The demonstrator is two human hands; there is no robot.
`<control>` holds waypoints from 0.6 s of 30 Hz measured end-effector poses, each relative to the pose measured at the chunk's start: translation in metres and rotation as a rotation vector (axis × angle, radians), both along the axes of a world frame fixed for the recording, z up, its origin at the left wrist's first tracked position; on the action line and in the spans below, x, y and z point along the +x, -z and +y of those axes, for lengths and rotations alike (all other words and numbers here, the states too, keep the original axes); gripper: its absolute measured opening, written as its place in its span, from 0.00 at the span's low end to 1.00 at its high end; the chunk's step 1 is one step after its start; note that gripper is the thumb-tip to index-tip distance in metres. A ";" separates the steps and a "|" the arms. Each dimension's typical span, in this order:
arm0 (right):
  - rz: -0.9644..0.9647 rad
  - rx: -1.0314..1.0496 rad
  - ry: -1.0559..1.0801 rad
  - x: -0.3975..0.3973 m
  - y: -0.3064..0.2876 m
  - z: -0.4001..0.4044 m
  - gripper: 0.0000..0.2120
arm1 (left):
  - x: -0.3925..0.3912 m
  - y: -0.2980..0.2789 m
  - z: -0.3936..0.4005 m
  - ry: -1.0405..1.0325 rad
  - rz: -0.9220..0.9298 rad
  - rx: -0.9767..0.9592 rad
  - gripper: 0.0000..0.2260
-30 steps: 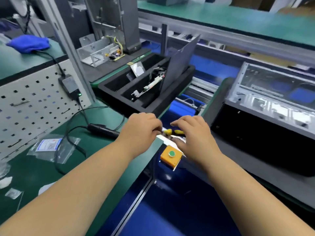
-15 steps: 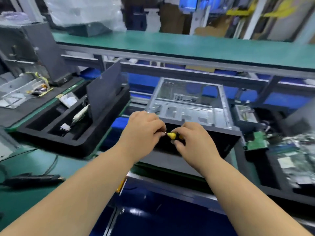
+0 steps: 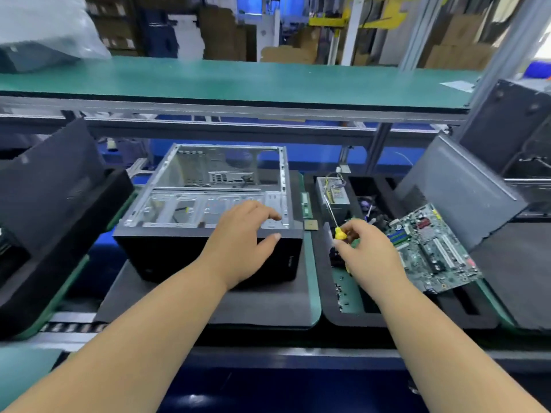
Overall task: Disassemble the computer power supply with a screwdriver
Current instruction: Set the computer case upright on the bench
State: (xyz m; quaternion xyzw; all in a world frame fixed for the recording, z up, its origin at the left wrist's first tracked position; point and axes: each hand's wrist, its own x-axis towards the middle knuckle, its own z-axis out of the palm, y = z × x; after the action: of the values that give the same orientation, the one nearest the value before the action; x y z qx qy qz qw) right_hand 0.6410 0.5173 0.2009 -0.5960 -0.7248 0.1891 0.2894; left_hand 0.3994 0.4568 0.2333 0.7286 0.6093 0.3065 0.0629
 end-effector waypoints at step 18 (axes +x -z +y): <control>-0.281 -0.450 0.329 0.098 0.104 0.073 0.07 | 0.059 0.026 0.078 0.160 -0.068 -0.092 0.09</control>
State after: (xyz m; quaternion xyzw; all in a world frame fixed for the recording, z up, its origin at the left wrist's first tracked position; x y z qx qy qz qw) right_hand 0.7388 0.5903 0.0969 -0.7746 -0.5914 0.2113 0.0739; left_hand 0.4588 0.5351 0.2069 0.7604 0.5600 0.2970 0.1412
